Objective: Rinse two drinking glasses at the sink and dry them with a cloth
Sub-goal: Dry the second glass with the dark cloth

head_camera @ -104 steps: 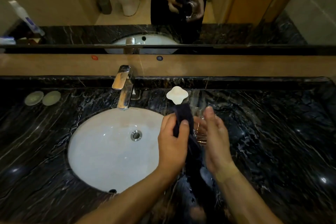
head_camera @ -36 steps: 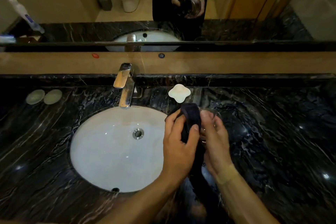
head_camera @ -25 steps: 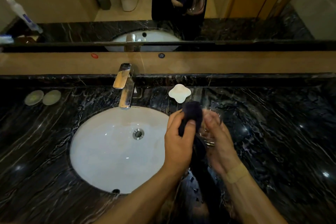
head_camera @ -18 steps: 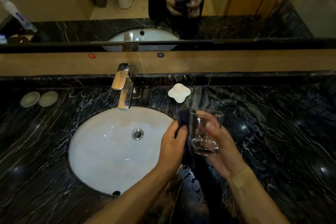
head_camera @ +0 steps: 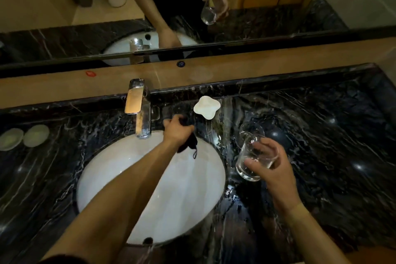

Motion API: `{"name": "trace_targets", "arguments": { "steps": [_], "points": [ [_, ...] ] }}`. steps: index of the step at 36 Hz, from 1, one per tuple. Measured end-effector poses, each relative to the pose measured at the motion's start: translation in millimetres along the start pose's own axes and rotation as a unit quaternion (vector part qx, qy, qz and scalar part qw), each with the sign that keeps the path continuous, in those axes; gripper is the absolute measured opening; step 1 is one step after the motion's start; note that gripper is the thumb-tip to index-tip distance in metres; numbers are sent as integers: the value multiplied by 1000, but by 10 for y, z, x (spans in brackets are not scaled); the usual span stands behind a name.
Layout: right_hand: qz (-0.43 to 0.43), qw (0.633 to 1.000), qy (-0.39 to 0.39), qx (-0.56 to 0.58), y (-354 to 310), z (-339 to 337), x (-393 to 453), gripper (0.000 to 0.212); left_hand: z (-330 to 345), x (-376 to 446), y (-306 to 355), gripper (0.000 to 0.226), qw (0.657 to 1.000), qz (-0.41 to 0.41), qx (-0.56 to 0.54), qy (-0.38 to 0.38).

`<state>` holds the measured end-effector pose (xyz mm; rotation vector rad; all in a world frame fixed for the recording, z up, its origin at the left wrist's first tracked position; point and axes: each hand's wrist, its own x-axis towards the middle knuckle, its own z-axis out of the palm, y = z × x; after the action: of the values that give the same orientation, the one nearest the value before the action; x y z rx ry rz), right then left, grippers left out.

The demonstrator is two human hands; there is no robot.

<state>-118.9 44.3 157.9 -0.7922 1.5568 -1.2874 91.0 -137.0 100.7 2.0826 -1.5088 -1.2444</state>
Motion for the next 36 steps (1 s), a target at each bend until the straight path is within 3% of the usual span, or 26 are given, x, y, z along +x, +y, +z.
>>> {"name": "trace_targets", "arguments": {
  "steps": [3, 8, 12, 16, 20, 22, 24, 26, 29, 32, 36],
  "points": [
    [-2, 999, 32, -15, 107, -14, -34, 68, -39, 247, 49, 53, 999, 9, 29, 11],
    [10, 996, 87, -36, 310, -106, -97, 72, -42, 567, -8, 63, 990, 120, 23, 64],
    [26, 992, 110, -50, 428, -147, -152, 68, 36, 687, -70, 96, 990, 88, 104, -22],
    [38, 989, 133, -60, 511, -140, -218, 70, 113, 680, -206, 100, 957, 95, 269, -56],
    [49, 986, 151, -48, 591, -156, -259, 73, 96, 547, -207, 89, 959, 110, 258, 46],
    [54, 985, 155, -45, 602, -169, -268, 74, 124, 388, -186, 81, 951, 154, 228, 138],
    [59, 985, 158, -45, 603, -192, -273, 74, 178, 228, -155, 72, 940, 224, 187, 178],
    [62, 984, 161, -44, 604, -224, -273, 74, 275, 78, -124, 65, 933, 301, 159, 119],
    [62, 984, 161, -49, 594, -272, -271, 73, 486, -128, -55, 71, 925, 357, 120, -44],
    [63, 983, 165, -48, 579, -327, -266, 73, 743, -297, 49, 96, 925, 329, 111, -152],
    [70, 983, 163, -50, 562, -460, -283, 73, 1053, -390, 201, 112, 946, 267, 59, -173]
  ]
}}
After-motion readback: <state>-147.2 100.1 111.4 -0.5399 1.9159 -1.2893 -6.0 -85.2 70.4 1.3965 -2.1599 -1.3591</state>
